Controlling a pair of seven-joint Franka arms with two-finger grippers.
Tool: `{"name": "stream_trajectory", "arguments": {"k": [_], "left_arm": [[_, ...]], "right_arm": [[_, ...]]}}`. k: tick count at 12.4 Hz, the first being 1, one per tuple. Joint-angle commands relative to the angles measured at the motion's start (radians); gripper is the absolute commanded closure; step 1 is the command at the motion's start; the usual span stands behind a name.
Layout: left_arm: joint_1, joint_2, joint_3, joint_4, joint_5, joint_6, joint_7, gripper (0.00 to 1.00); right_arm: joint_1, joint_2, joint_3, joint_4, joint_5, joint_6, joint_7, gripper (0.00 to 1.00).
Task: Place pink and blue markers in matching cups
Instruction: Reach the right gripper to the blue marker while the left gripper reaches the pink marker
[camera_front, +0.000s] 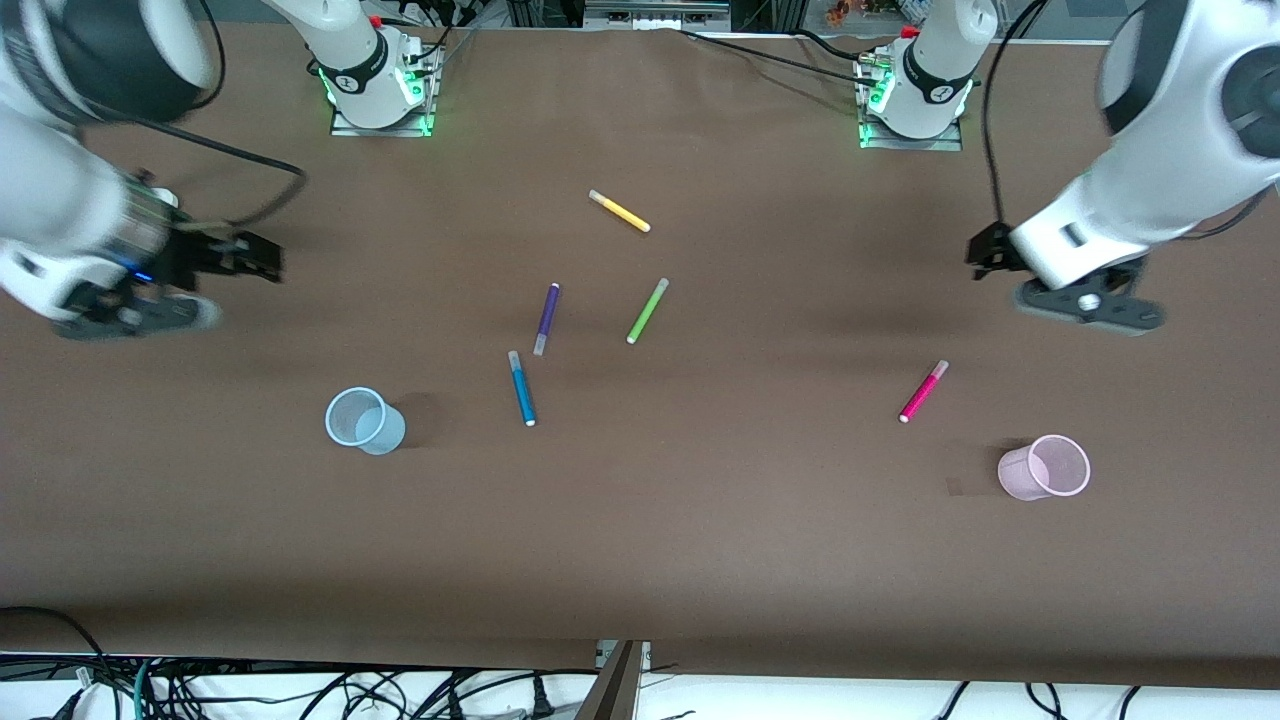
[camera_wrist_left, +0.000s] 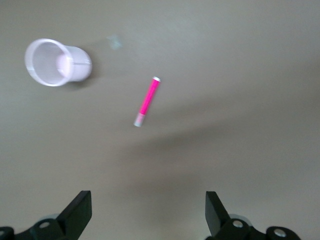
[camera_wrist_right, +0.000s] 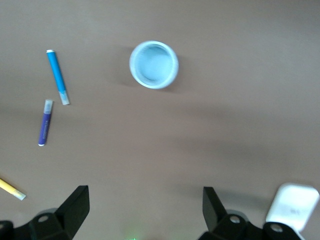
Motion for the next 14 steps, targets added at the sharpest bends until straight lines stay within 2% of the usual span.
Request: {"name": "stream_trajectory", "arguments": {"k": [1, 5, 6, 8, 9, 11, 14], "left_arm": [[-0.006, 0.064, -0.03, -0.054, 0.006, 0.064, 0.004, 0.0], [0.004, 0.11, -0.048, -0.272, 0.02, 0.336, 0.051, 0.0], [0.01, 0.132, -0.047, -0.295, 0.021, 0.378, 0.154, 0.0], [0.088, 0.187, -0.047, -0.3, 0.021, 0.433, 0.326, 0.0], [0.099, 0.204, -0.047, -0.327, 0.021, 0.481, 0.38, 0.0], [0.154, 0.209, -0.047, -0.413, 0.021, 0.615, 0.45, 0.0], [0.221, 0.273, -0.047, -0.45, 0.021, 0.775, 0.585, 0.0]], "right_arm": [[0.086, 0.105, -0.001, 0.027, -0.005, 0.097, 0.013, 0.0], [0.189, 0.218, -0.001, 0.028, 0.0, 0.217, 0.017, 0.0], [0.209, 0.243, -0.001, 0.028, 0.011, 0.252, 0.021, 0.0], [0.24, 0.286, -0.001, 0.028, 0.02, 0.299, 0.093, 0.0], [0.249, 0.306, 0.001, 0.027, 0.035, 0.321, 0.116, 0.0], [0.252, 0.349, 0.001, 0.027, 0.122, 0.371, 0.119, 0.0], [0.252, 0.395, -0.001, 0.025, 0.138, 0.414, 0.099, 0.0]]}}
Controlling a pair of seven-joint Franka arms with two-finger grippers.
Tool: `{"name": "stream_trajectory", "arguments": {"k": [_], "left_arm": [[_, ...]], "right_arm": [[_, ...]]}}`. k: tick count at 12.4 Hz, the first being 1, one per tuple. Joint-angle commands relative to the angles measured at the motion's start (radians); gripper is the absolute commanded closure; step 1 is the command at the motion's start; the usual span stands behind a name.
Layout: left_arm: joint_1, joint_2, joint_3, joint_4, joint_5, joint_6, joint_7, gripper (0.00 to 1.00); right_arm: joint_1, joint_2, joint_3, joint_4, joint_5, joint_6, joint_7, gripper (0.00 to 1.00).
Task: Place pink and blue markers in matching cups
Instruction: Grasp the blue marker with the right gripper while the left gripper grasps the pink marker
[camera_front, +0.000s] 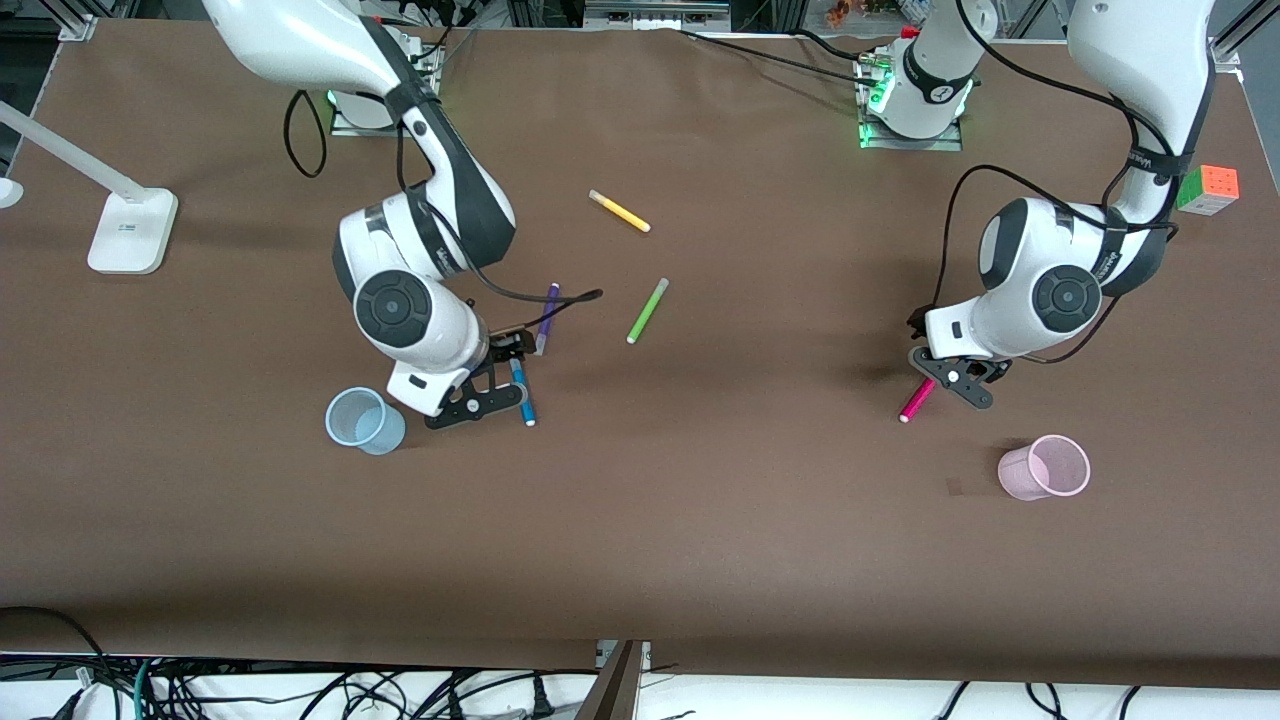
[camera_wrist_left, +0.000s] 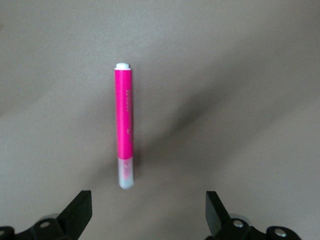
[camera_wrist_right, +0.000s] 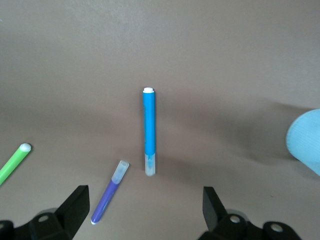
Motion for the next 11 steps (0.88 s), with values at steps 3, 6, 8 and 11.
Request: {"name": "stream_trajectory", "arguments": {"k": [3, 6, 8, 11], "left_arm": [[0.054, 0.068, -0.013, -0.015, 0.012, 0.124, 0.087, 0.0], [0.057, 0.12, -0.013, -0.008, 0.012, 0.176, 0.095, 0.2], [0.054, 0.123, -0.013, -0.004, 0.012, 0.179, 0.095, 0.62], [0.054, 0.124, -0.013, 0.0, 0.013, 0.179, 0.098, 0.99]], "right_arm": [[0.0, 0.074, -0.006, 0.012, 0.031, 0.062, -0.003, 0.0], [-0.001, 0.109, -0.006, -0.002, 0.028, 0.062, -0.006, 0.0], [-0.001, 0.118, -0.007, -0.018, 0.017, 0.062, -0.008, 0.0], [0.0, 0.126, -0.007, -0.057, 0.012, 0.083, -0.009, 0.01]]}}
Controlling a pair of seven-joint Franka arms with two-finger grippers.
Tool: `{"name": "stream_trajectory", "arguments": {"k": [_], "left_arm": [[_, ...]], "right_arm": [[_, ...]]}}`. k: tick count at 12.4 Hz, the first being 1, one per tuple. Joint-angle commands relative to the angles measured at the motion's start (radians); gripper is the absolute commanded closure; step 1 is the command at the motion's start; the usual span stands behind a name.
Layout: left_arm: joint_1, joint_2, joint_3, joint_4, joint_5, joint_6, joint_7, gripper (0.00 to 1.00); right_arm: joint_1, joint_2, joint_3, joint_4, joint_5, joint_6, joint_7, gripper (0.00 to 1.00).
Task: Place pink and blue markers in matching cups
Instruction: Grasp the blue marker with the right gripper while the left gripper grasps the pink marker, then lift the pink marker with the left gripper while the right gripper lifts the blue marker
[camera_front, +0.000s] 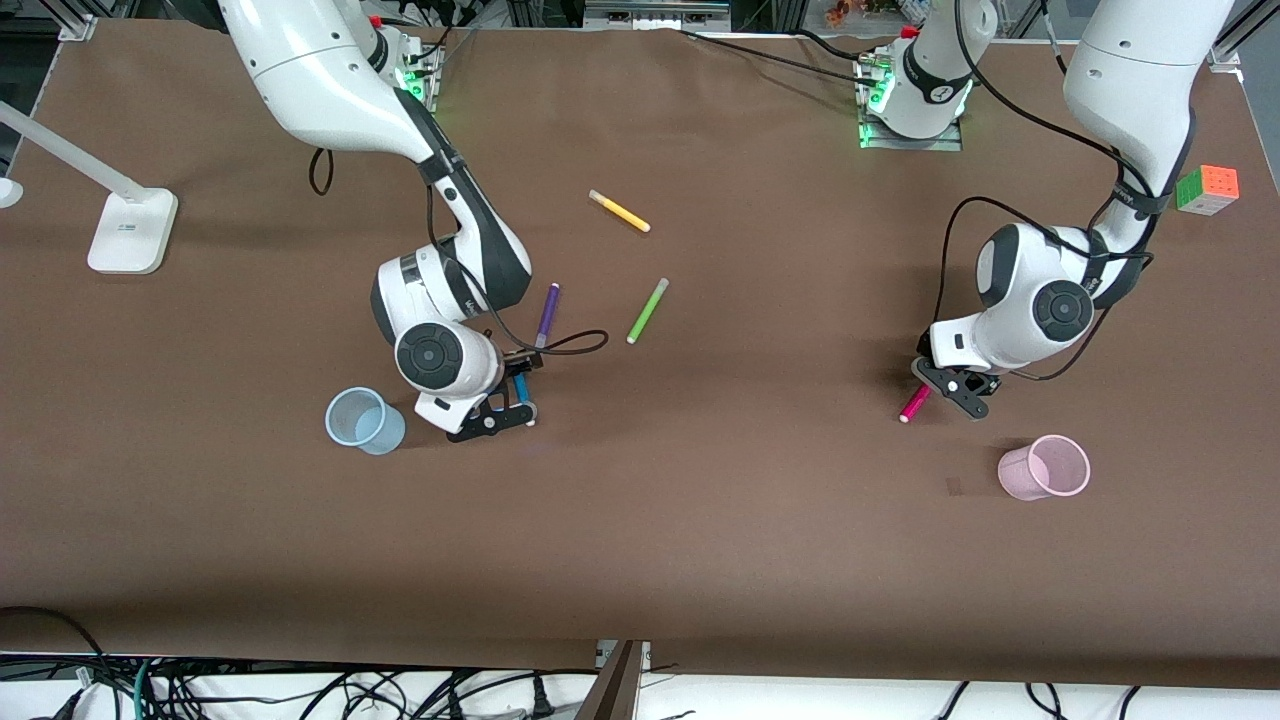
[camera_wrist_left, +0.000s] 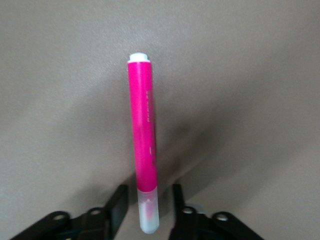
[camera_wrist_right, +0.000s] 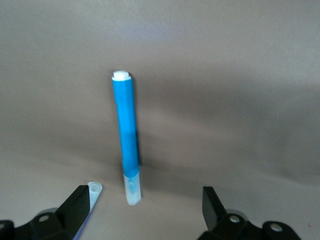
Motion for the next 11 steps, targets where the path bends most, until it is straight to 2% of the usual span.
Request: {"name": "stream_trajectory", "arguments": {"k": [1, 2, 3, 5, 6, 7, 9, 11], "left_arm": [[0.0, 0.004, -0.004, 0.012, 0.013, -0.002, 0.029, 1.0], [0.0, 0.001, -0.004, 0.029, 0.013, -0.012, 0.053, 1.0], [0.0, -0.004, -0.004, 0.049, 0.012, -0.028, 0.079, 1.0], [0.0, -0.019, -0.006, 0.141, 0.013, -0.17, 0.098, 1.0], [-0.008, -0.019, -0.006, 0.214, 0.013, -0.273, 0.099, 1.0], [-0.026, -0.017, -0.004, 0.312, 0.013, -0.408, 0.099, 1.0], [-0.039, -0.007, -0.003, 0.457, 0.042, -0.575, 0.099, 1.0], [-0.071, 0.007, -0.006, 0.557, 0.227, -0.681, 0.104, 1.0]], "right_arm": [[0.004, -0.009, -0.004, -0.063, 0.002, 0.061, -0.01, 0.01], [0.007, -0.009, -0.004, -0.084, 0.002, 0.09, -0.01, 0.01], [0.008, -0.009, -0.004, -0.091, 0.002, 0.098, -0.01, 0.06], [0.008, -0.009, -0.004, -0.092, 0.0, 0.098, -0.036, 0.3], [0.01, -0.009, -0.004, -0.092, 0.0, 0.098, -0.046, 0.49], [0.014, -0.009, -0.002, -0.092, 0.0, 0.097, -0.046, 0.55], [0.025, -0.009, -0.002, -0.092, 0.0, 0.098, -0.046, 0.55], [0.027, -0.009, -0.004, -0.092, 0.0, 0.1, -0.046, 0.58]]}}
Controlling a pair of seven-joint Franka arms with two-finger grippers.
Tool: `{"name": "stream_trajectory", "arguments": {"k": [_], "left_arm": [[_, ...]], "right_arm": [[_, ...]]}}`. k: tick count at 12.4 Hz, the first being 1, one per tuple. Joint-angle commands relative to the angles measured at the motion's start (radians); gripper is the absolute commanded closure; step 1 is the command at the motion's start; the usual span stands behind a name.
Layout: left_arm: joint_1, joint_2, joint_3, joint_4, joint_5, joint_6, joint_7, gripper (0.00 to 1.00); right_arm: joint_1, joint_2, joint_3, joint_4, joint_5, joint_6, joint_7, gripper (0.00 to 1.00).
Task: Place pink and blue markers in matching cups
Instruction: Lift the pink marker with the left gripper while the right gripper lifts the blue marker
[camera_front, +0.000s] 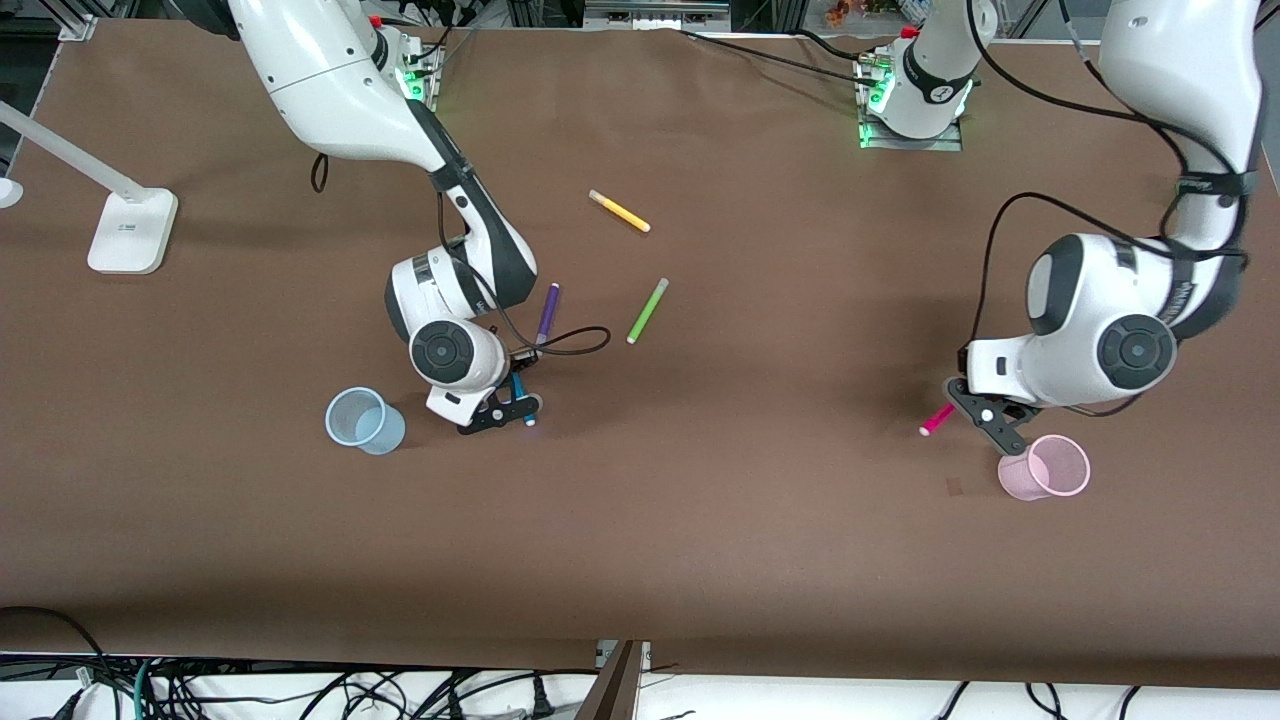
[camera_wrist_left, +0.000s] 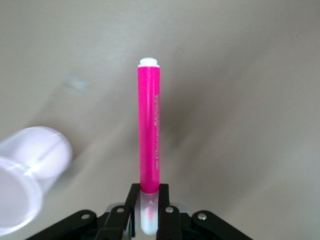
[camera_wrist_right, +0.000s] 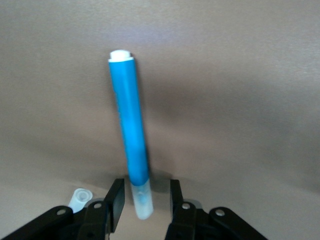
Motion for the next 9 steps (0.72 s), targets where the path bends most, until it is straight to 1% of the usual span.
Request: {"name": "stream_trajectory", "arguments": {"k": [1, 2, 3, 5, 6, 7, 8, 9], "left_arm": [[-0.068, 0.03, 0.004, 0.118, 0.204, -0.135, 0.016, 1.0], [-0.086, 0.03, 0.005, 0.127, 0.264, -0.144, 0.016, 1.0], [-0.091, 0.028, 0.005, 0.127, 0.306, -0.146, 0.016, 1.0], [-0.091, 0.03, 0.008, 0.134, 0.347, -0.153, 0.016, 1.0], [-0.092, 0.028, 0.008, 0.134, 0.398, -0.167, 0.018, 1.0], [-0.092, 0.028, 0.007, 0.135, 0.477, -0.186, 0.019, 1.0], [-0.083, 0.03, 0.008, 0.135, 0.549, -0.19, 0.054, 1.0], [-0.079, 0.048, 0.016, 0.137, 0.594, -0.187, 0.089, 1.0]], "right_arm": [[0.008, -0.016, -0.005, -0.021, 0.001, 0.015, -0.014, 0.75], [0.008, -0.016, -0.003, -0.018, -0.002, 0.015, -0.014, 0.93], [0.007, -0.016, -0.003, -0.017, -0.005, 0.015, -0.014, 1.0], [0.007, -0.019, -0.003, -0.012, -0.005, 0.014, -0.016, 1.0], [0.005, -0.024, -0.005, -0.011, -0.005, 0.012, -0.019, 1.0], [0.002, -0.036, -0.008, 0.015, -0.008, 0.001, -0.043, 1.0], [0.001, -0.066, -0.016, 0.035, -0.015, -0.037, -0.083, 1.0], [-0.001, -0.092, -0.031, 0.067, -0.019, -0.086, -0.107, 1.0]]}}
